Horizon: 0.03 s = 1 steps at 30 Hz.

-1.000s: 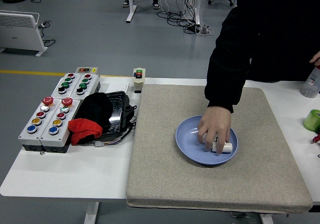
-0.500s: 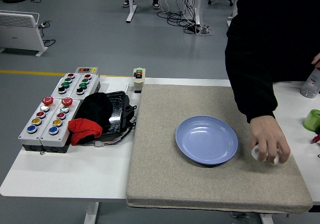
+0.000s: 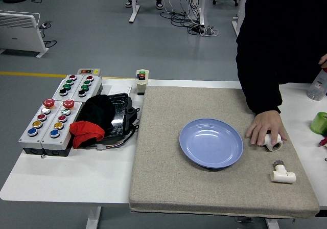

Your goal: Pick pipe place plate twice

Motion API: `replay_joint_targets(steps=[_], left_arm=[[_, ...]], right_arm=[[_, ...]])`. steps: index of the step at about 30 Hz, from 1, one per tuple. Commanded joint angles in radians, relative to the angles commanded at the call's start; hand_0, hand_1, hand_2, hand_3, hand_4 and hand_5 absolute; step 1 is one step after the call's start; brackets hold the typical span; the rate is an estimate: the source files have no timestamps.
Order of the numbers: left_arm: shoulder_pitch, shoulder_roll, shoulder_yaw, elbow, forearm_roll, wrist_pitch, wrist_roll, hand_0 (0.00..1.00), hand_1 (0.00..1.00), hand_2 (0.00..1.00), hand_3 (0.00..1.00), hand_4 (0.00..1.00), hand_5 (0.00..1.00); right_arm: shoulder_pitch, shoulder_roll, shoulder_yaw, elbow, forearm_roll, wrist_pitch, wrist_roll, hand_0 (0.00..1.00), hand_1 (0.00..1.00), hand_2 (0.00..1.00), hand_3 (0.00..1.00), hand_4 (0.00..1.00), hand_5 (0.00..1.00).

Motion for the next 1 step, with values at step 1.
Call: replay_joint_targets(steps=[1], left_arm=[[0.000, 0.000, 0.000, 0.000, 0.000, 0.000, 0.000, 0.706, 0.693, 0.726, 0.689, 0.396, 0.998]], right_arm=[[0.000, 0.000, 0.000, 0.000, -0.001, 0.000, 0.000, 0.877, 0.817, 0.909, 0.877, 0.558, 0.640]])
